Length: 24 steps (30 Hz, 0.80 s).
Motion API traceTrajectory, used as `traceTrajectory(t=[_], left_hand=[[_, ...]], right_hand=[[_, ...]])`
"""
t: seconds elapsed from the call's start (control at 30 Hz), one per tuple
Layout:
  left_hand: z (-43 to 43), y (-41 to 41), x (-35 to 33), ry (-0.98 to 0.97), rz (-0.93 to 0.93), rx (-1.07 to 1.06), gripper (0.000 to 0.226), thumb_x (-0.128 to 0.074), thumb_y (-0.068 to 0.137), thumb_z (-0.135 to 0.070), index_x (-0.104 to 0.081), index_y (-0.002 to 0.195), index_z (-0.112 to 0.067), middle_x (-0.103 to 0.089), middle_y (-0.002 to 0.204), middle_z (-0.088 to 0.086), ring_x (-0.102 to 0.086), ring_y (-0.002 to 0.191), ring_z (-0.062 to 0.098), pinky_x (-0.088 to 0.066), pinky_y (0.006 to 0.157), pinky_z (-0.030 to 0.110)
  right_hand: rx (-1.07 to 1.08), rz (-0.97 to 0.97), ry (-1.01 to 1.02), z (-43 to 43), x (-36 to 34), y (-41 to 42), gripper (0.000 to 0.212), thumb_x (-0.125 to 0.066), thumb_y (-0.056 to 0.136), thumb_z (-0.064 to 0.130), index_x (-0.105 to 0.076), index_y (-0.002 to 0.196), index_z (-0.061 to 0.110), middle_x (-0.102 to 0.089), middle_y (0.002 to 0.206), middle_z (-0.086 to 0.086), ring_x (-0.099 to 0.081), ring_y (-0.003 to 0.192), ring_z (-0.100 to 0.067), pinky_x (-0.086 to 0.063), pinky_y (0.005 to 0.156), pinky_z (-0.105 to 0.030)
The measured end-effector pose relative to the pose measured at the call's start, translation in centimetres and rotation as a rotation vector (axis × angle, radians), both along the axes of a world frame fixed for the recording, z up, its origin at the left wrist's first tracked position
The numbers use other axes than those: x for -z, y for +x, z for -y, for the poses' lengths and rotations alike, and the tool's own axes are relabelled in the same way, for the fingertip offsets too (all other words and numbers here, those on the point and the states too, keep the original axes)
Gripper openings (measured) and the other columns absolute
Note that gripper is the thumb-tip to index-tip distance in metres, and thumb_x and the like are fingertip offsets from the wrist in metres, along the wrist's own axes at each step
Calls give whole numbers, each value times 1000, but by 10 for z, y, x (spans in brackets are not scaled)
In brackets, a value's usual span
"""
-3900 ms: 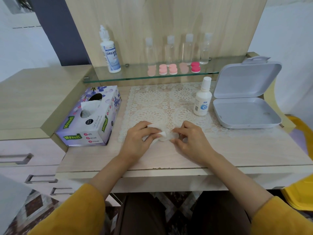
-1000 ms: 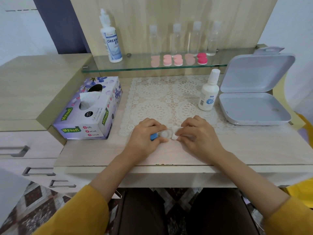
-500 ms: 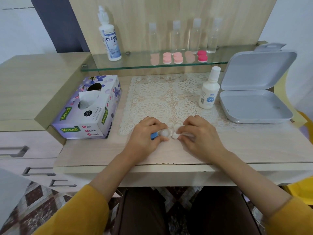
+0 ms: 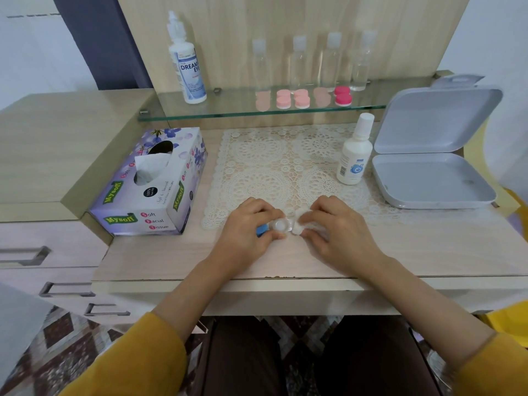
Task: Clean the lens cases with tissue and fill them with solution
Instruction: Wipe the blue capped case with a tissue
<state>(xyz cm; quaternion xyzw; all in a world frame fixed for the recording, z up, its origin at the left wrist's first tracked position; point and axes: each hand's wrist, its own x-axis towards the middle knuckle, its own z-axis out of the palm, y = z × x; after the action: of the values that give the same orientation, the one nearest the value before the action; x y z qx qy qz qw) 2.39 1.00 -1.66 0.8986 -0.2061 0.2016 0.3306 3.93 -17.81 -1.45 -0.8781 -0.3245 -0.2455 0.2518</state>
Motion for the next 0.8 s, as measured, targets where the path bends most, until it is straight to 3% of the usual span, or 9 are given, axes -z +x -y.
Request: traceTrajectory(t=[0.13, 0.3, 0.43, 0.53, 0.67, 0.73, 0.8], left_hand=[[1, 0, -1, 8, -11, -6, 42, -60, 71, -38, -72, 94, -5, -63, 82, 4, -47, 81, 6, -38, 76, 12], [2, 1, 1, 16, -18, -11, 41, -60, 72, -38, -71, 93, -5, -63, 81, 5, -47, 80, 6, -37, 76, 12], [4, -1, 0, 15, -15, -28, 41, -60, 72, -37, -71, 92, -4, -64, 81, 5, -47, 80, 7, -37, 76, 13], [4, -1, 2, 40, 19, -74, 40, -59, 72, -37, -71, 90, -4, -63, 79, 6, -46, 80, 7, -34, 76, 14], [3, 0, 3, 52, 40, -177, 33, -65, 70, -29, -70, 91, -4, -61, 79, 7, -44, 80, 8, -39, 76, 29], [2, -1, 0, 19, 37, -204, 35, -63, 71, -31, -70, 92, -4, -62, 81, 7, -46, 81, 8, -43, 74, 30], [2, -3, -7, -37, 26, -200, 35, -65, 72, -31, -70, 95, -4, -63, 85, 6, -51, 80, 7, -45, 76, 23]], right_hand=[[-47, -12, 28, 3, 2, 3, 23, -53, 76, 28, -73, 73, 17, -57, 72, 1, -37, 69, -11, -36, 50, -24], [-37, -39, 16, 0, 4, 4, 7, -65, 68, 16, -70, 72, 14, -57, 71, 2, -46, 67, -15, -37, 51, -25], [-22, -41, 52, 1, 3, 2, 9, -66, 66, 15, -70, 73, 11, -58, 72, -1, -47, 68, -12, -35, 58, -21], [-21, -22, 134, 3, 1, -1, 15, -59, 72, 20, -70, 74, 9, -58, 73, -4, -50, 67, -14, -39, 55, -22], [-46, -15, 186, 4, 0, -1, 22, -55, 75, 23, -71, 76, 8, -61, 89, -9, -51, 75, -17, -42, 61, -28], [-81, -13, 203, 4, 1, -3, 20, -56, 75, 21, -70, 76, 7, -62, 89, -9, -51, 78, -16, -42, 64, -25], [-101, -13, 236, 3, -1, -8, 17, -58, 73, 18, -69, 75, 6, -62, 85, -9, -52, 78, -13, -42, 68, -18]])
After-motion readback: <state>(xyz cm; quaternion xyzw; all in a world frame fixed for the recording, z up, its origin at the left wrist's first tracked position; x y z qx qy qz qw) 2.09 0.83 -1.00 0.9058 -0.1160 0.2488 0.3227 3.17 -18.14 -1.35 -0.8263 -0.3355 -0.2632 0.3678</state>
